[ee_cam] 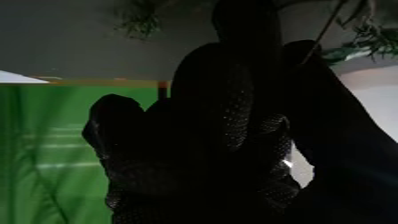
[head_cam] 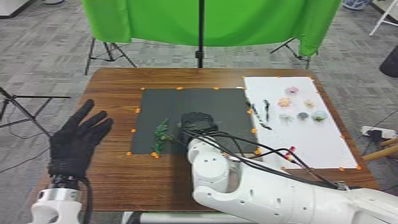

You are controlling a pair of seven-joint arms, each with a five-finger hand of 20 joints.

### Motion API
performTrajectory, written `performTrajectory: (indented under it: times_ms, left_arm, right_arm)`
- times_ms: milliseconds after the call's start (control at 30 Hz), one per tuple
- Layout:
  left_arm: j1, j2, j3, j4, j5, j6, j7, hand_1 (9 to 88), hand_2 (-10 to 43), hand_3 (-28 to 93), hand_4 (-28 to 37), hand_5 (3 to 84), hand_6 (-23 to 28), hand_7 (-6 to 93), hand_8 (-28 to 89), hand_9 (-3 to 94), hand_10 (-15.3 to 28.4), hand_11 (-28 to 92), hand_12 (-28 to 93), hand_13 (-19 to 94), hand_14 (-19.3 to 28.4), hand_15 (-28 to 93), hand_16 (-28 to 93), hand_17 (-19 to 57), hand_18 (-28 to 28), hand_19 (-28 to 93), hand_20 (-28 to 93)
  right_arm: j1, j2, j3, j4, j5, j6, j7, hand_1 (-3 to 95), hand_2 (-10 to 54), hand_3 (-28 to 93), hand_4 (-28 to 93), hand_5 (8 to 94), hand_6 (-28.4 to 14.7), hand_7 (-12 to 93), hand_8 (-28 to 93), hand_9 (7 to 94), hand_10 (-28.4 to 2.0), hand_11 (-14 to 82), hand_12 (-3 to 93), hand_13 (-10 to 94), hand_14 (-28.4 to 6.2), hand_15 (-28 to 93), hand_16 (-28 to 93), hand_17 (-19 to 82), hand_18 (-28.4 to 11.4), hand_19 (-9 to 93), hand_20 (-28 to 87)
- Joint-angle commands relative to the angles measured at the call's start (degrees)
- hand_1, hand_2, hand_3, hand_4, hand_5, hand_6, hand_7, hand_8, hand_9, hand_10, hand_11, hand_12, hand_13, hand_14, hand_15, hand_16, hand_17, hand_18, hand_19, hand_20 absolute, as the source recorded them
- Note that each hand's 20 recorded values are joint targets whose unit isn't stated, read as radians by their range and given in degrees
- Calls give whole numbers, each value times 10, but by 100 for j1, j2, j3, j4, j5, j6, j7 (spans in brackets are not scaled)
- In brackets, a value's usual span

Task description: Arrange flowers

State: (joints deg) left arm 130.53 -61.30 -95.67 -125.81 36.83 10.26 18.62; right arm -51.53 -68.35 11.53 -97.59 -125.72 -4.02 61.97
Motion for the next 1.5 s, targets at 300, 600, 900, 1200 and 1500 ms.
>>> performTrajectory:
  times_ms: [300,600,900,1200,1500]
  left_arm:
    - [179,93,25,-19,-138,143,190,206,69,813,-283,346,73,102,-98,343,208,222,92,228,284,508,-124,-103,284,544,-34]
    - [380,163,6,-75,-259,262,414,205,69,812,-283,346,73,102,-98,343,208,222,93,228,284,508,-124,-103,284,544,-32]
    - [466,254,53,-113,-340,323,518,203,69,812,-283,346,73,102,-98,343,207,221,93,228,284,509,-124,-103,284,543,-31]
    - [520,324,97,-117,-387,353,626,203,69,812,-283,346,73,102,-98,342,207,222,93,227,284,509,-124,-103,284,543,-31]
    - [479,110,-10,-112,-231,253,356,204,69,811,-283,346,73,102,-98,342,207,222,92,228,284,509,-124,-104,284,543,-31]
  right_arm:
    - [157,177,-11,-191,-483,100,-32,302,-1,688,-247,937,1,327,-158,937,-126,521,163,908,-97,719,230,486,-282,932,447]
    - [-364,1398,1386,-1079,-667,1271,57,277,5,683,-237,937,-10,273,-145,937,-134,482,191,869,-113,739,226,454,-284,932,418]
    - [-648,2157,2034,-588,271,971,340,272,-7,709,-231,657,-69,117,-109,725,-190,404,179,695,-155,708,158,291,-283,858,90]
    - [-704,2170,1783,-140,197,528,502,279,-28,720,-238,609,-77,112,-108,699,-194,407,170,681,-157,745,153,291,-284,877,85]
    - [-679,1917,1693,1,242,128,450,277,-44,716,-243,600,-79,109,-106,694,-194,426,173,684,-156,757,151,297,-284,895,85]
